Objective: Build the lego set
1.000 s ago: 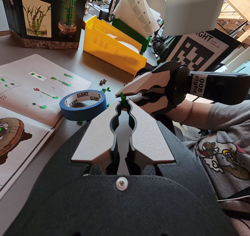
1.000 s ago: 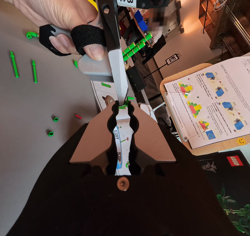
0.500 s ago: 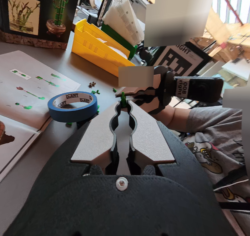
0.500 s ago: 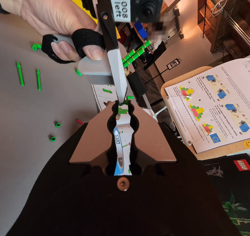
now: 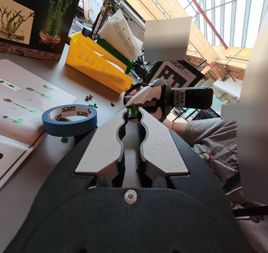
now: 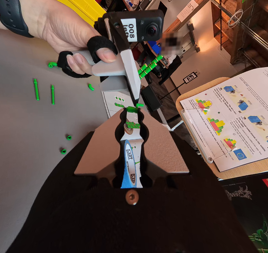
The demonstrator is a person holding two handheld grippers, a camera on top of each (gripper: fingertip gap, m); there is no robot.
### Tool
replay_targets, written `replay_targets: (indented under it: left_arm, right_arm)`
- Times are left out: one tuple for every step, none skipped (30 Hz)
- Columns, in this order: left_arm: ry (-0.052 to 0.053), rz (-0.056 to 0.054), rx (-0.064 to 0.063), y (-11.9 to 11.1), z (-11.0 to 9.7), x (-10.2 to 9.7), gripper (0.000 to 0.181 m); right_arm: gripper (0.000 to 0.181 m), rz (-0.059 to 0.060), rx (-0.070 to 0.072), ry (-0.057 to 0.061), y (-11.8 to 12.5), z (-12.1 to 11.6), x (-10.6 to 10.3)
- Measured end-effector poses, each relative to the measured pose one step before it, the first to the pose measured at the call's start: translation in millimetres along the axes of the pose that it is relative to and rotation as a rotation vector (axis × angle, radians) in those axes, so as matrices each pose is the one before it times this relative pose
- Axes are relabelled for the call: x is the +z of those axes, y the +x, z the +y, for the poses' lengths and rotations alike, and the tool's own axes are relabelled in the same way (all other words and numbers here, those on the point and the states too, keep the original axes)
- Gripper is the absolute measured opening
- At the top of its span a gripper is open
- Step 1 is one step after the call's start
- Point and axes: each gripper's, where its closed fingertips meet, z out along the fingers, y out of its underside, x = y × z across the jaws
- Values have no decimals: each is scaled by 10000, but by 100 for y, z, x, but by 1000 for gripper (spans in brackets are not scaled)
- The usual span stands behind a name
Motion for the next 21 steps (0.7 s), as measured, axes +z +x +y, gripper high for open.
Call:
replay_targets:
  left_arm:
    - [-35, -79, 81, -62, 41, -5, 10]
    - [-99, -23, 24, 1, 152, 56, 11]
    - [-121, -39, -22, -43, 214, 107, 12]
    - [-105, -40, -19, -66, 199, 159, 12]
    - [-118, -15, -17, -41, 232, 187, 12]
    - [-121, 15, 5, -5, 228, 177, 10]
    - [-60, 85, 40, 133, 119, 147, 5]
    - [-44, -67, 44, -81, 76, 73, 5]
    - [-29, -112, 101, -100, 7, 9, 5]
    - [-54, -113, 116, -36, 32, 7, 5]
    - [-11, -72, 106, 27, -41, 7, 5]
    - [120, -8, 42, 100, -211, 10, 5]
    - [182, 104, -34, 225, -293, 9, 5]
    - [153, 155, -70, 252, -232, 13, 4]
    - [105, 94, -25, 144, -137, 5, 4]
    - [68, 14, 19, 7, -94, 2, 4]
    - [19, 37, 9, 37, -8, 27, 4]
    - [-15, 116, -35, 140, 37, 41, 4]
    - [23, 87, -65, 84, -17, 40, 4]
    - [7, 0, -55, -51, 13, 29, 4]
    - [1, -5, -26, -30, 18, -1, 4]
  right_arm:
    - [13, -4, -24, -21, -21, 43, 32]
    - [13, 12, -37, -3, -6, 9, 9]
    - [13, 55, -39, -34, 43, 32, 10]
    - [12, 18, -50, -5, 0, -29, 1]
    - [12, -3, -42, 12, -56, -58, 1]
    - [12, 27, -52, -25, -8, -4, 20]
    - [13, -21, -91, -68, -87, 74, 38]
    - [12, -3, -105, -83, -71, 110, 54]
    - [13, 45, -90, -69, 2, 115, 38]
    - [13, 24, -49, -5, -13, 29, 27]
    - [13, 31, -31, 111, 16, -154, -25]
    - [14, 156, 37, 174, 215, -279, -74]
    - [15, 167, 140, 166, 272, -327, -86]
    - [18, 115, 196, 98, 241, -235, -49]
    - [18, 33, 174, 69, 113, -176, -39]
    - [18, 28, 87, 49, 62, -103, -24]
    - [17, 56, -4, -32, 86, 47, 8]
    - [17, 65, -50, -130, 80, 188, 36]
    - [15, 39, -75, -144, 20, 231, 57]
    - [13, 34, -62, -81, -10, 123, 34]
    - [12, 30, -56, -14, -6, 26, 0]
